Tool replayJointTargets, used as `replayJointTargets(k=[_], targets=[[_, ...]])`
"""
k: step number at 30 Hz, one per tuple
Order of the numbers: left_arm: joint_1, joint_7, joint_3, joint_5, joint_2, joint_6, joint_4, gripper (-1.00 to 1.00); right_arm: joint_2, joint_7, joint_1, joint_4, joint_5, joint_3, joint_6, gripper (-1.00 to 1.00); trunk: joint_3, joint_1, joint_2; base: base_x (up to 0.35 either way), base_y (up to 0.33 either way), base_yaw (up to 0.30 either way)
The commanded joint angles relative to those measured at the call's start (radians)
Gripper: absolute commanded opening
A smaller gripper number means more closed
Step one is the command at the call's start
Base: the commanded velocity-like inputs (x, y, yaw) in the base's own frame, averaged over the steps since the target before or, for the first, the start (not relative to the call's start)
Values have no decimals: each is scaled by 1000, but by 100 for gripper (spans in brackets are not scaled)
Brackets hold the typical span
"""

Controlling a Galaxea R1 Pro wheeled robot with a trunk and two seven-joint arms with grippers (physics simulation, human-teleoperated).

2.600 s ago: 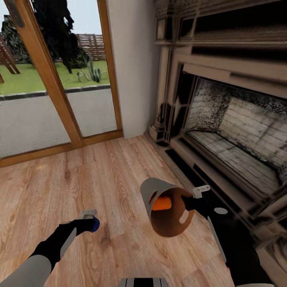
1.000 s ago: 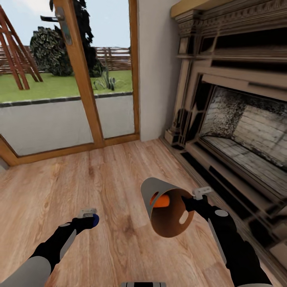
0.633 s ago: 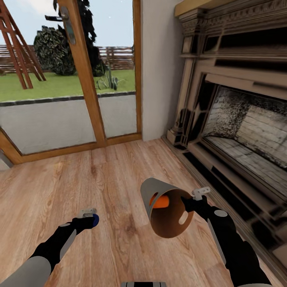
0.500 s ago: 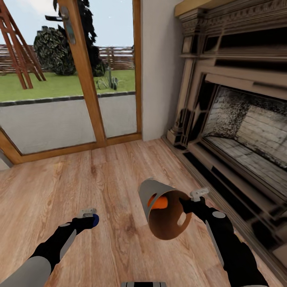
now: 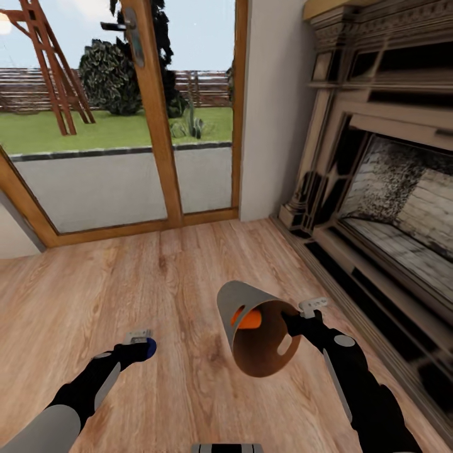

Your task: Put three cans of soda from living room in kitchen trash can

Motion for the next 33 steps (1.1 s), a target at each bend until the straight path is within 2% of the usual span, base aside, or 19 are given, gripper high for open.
replayJointTargets(k=[1,15,24,29,33], targets=[[0,0,0,0,0,0,0,-100,0,0,0,-1,-9,0,1,-100,-1,0,0,0,0,213],[0,0,5,2,6,-3,-9,-100,-1,2,0,-1,-10,-2,1,-100,-10,0,0,0,0,198],[1,8,11,3,12,-4,-12,-100,-4,5,0,-1,-9,-6,0,-100,-11,0,0,0,0,30],[1,39,12,3,13,-6,-12,-100,-13,11,0,-1,-7,-11,-1,-100,-11,0,0,0,0,4],[2,58,13,3,14,-20,-12,-100,-17,15,0,-2,-6,-36,0,-100,-11,0,0,0,0,0]])
